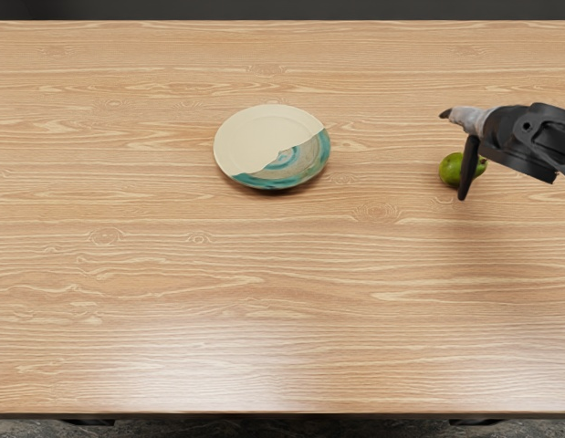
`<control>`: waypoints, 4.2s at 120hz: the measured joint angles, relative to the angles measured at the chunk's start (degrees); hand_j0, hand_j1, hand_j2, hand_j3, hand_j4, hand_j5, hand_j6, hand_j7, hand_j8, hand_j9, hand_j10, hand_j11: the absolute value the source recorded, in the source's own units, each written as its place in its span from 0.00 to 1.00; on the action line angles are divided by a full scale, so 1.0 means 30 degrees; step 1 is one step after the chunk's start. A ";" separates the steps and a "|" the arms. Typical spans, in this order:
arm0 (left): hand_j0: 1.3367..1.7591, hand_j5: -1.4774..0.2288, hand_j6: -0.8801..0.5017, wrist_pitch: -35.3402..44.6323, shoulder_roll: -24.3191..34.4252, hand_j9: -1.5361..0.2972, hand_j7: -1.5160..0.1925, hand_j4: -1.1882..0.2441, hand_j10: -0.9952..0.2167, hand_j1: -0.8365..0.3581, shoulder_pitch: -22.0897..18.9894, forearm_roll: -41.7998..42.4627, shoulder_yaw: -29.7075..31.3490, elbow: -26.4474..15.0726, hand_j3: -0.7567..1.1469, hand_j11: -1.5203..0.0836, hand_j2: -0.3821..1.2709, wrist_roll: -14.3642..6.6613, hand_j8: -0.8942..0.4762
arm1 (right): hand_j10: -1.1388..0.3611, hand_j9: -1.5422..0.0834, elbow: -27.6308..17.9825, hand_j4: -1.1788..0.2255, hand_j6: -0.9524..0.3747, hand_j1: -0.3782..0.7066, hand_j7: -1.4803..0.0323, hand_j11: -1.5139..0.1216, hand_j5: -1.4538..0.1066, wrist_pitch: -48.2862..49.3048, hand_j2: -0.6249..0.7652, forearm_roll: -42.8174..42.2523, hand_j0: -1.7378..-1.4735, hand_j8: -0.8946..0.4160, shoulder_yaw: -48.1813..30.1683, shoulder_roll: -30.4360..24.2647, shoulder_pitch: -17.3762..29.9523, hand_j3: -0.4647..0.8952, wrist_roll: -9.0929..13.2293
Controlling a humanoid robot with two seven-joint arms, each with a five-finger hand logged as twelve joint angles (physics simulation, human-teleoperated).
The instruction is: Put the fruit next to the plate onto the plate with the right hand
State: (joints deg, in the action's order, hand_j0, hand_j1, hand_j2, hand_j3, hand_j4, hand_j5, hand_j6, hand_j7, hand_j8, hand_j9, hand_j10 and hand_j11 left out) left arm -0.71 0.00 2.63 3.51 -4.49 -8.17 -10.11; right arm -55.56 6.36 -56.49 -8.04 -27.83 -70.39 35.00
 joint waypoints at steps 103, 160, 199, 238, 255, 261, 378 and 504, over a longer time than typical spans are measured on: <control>0.76 0.85 0.63 0.0001 0.0000 0.83 0.88 0.82 0.81 0.98 0.0001 0.0000 0.0000 0.0002 0.40 0.94 0.23 0.0000 0.64 | 0.61 0.77 0.3072 0.68 0.55 0.27 0.79 0.75 0.75 -0.2371 0.42 -0.1313 0.30 0.51 0.0889 0.2291 0.1351 0.34 0.0000; 0.76 0.85 0.63 0.0003 0.0000 0.83 0.88 0.82 0.81 0.98 0.0001 0.0000 0.0000 0.0003 0.40 0.94 0.23 0.0000 0.64 | 0.58 0.73 0.4239 0.64 0.51 0.33 0.74 0.71 0.70 -0.2577 0.41 -0.1293 0.30 0.47 0.1150 0.3100 0.1332 0.34 0.0000; 0.76 0.85 0.63 0.0003 0.0000 0.83 0.88 0.82 0.81 0.98 0.0001 0.0000 0.0000 0.0001 0.40 0.94 0.23 0.0000 0.64 | 0.50 0.61 0.5273 0.51 0.45 0.48 0.61 0.59 0.58 -0.2585 0.40 -0.1512 0.30 0.47 0.1178 0.3997 0.1472 0.34 -0.0001; 0.76 0.85 0.63 0.0003 0.0000 0.83 0.88 0.82 0.81 0.98 -0.0006 0.0000 0.0000 0.0002 0.40 0.94 0.23 0.0000 0.64 | 0.43 0.54 0.5577 0.44 0.48 0.56 0.53 0.52 0.52 -0.2629 0.38 -0.1273 0.32 0.45 0.1136 0.4063 0.1678 0.34 -0.0001; 0.76 0.85 0.63 0.0002 0.0000 0.83 0.88 0.82 0.81 0.98 0.0001 0.0000 -0.0001 0.0000 0.40 0.94 0.23 0.0000 0.64 | 0.45 0.47 0.5652 0.45 0.50 0.58 0.48 0.46 0.45 -0.2529 0.42 -0.1133 0.34 0.48 0.1112 0.4066 0.1655 0.34 0.0004; 0.76 0.85 0.63 0.0002 0.0000 0.83 0.88 0.82 0.81 0.98 0.0001 0.0000 -0.0001 0.0000 0.40 0.94 0.23 0.0000 0.64 | 0.42 0.46 0.5665 0.43 0.47 0.58 0.47 0.44 0.44 -0.2524 0.47 -0.1091 0.34 0.46 0.1077 0.4060 0.1608 0.34 0.0006; 0.76 0.85 0.63 0.0003 0.0000 0.83 0.88 0.82 0.81 0.98 0.0001 0.0000 -0.0001 0.0003 0.40 0.94 0.23 0.0001 0.64 | 0.43 0.39 0.4651 0.46 0.50 0.63 0.40 0.37 0.35 -0.2117 0.59 -0.0246 0.34 0.49 0.0902 0.8818 -0.3152 0.34 0.0005; 0.76 0.85 0.63 0.0002 0.0000 0.83 0.88 0.82 0.81 0.98 0.0001 0.0001 0.0000 0.0000 0.40 0.94 0.23 0.0001 0.64 | 0.33 0.41 0.4780 0.44 0.46 0.56 0.41 0.37 0.39 -0.2425 0.47 -0.0495 0.34 0.40 0.4137 0.9277 -0.2757 0.34 -0.4952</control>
State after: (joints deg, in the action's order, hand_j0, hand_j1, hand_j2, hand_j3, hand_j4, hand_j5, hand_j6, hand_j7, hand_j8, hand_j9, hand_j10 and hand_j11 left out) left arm -0.71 0.00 2.64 3.52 -4.49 -8.18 -10.10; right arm -41.22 -0.92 -57.97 4.37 0.00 -78.66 20.14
